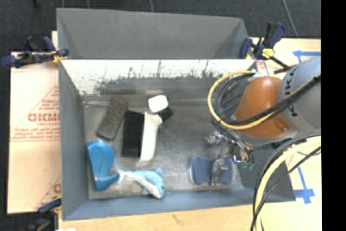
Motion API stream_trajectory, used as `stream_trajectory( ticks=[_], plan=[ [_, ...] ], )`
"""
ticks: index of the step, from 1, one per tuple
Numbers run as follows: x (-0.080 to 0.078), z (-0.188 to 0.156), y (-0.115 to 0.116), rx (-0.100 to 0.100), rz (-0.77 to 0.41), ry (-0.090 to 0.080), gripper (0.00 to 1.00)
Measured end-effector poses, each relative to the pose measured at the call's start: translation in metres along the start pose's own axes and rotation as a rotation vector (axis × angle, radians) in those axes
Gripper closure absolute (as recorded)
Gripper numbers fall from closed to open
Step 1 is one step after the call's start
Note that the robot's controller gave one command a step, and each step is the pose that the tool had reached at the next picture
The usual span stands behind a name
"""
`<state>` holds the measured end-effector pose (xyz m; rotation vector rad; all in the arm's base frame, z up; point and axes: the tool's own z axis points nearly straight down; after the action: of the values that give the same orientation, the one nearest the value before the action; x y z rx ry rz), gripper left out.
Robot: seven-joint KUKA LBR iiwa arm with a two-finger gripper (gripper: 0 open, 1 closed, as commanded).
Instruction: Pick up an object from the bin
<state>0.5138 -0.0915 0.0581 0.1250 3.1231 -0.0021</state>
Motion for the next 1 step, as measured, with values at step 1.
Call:
stream_trajectory(
  ticks=[1],
  plan=[
    [0.0074, -0.0243, 0.0003, 0.000, -0.005, 0.009, 1.00]
  ],
)
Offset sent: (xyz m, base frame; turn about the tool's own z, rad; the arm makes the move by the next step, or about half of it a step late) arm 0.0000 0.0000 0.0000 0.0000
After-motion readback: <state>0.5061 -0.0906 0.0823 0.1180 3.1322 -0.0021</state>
